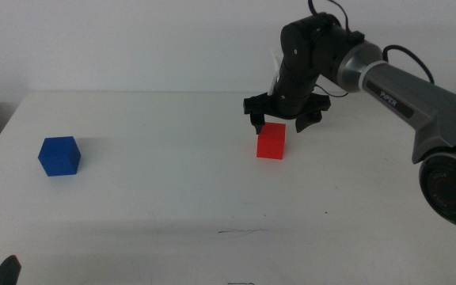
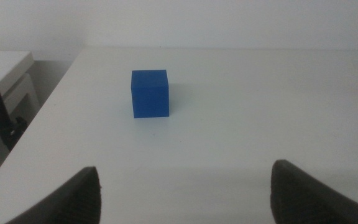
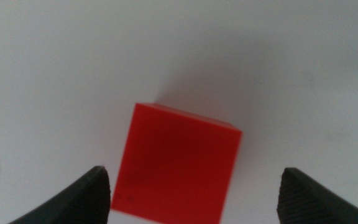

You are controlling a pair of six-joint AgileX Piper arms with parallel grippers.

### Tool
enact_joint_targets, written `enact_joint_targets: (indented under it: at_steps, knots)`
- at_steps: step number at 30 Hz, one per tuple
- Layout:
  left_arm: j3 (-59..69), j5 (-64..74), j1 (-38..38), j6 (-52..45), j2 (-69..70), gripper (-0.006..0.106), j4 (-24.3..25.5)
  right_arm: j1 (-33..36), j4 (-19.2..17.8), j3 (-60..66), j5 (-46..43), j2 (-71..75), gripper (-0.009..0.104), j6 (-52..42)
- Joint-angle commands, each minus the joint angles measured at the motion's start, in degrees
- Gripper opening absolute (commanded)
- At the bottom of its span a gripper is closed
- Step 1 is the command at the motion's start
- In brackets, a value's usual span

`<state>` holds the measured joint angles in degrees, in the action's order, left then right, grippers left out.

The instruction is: Stack red cubes first, then green, then blue cubes in a specific spot.

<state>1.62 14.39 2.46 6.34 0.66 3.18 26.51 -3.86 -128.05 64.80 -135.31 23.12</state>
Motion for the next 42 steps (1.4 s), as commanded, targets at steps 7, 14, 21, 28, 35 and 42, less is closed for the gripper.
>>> enact_joint_targets:
  at_steps: [7, 14, 21, 28, 35, 42]
  knots:
    - [-0.08, -4.59, 0.43, 0.85, 1.50, 0.094, -0.11, 0.80, -2.15, -1.91, -6.68, 3.12, 0.091, 2.46]
    - [-0.08, -4.59, 0.43, 0.85, 1.50, 0.094, -0.11, 1.48, -2.98, -1.91, -7.37, 2.20, 0.086, 2.78]
    - [-0.08, -4.59, 0.43, 0.74, 1.50, 0.094, -0.11, 1.48, -3.24, -1.91, -7.25, 0.97, 0.078, 3.54]
    - [-0.08, -4.59, 0.43, 0.79, 1.50, 0.094, -0.11, 1.48, -4.81, -1.91, -7.28, 0.27, 0.061, 5.02]
    - [-0.08, -4.59, 0.43, 0.79, 1.50, 0.094, -0.11, 1.37, -7.83, -1.91, -7.50, 0.36, 0.026, 5.79]
    - [-0.08, -4.59, 0.43, 0.79, 1.50, 0.094, -0.11, 1.99, -9.16, 0.29, -7.34, 5.17, -0.001, 7.66]
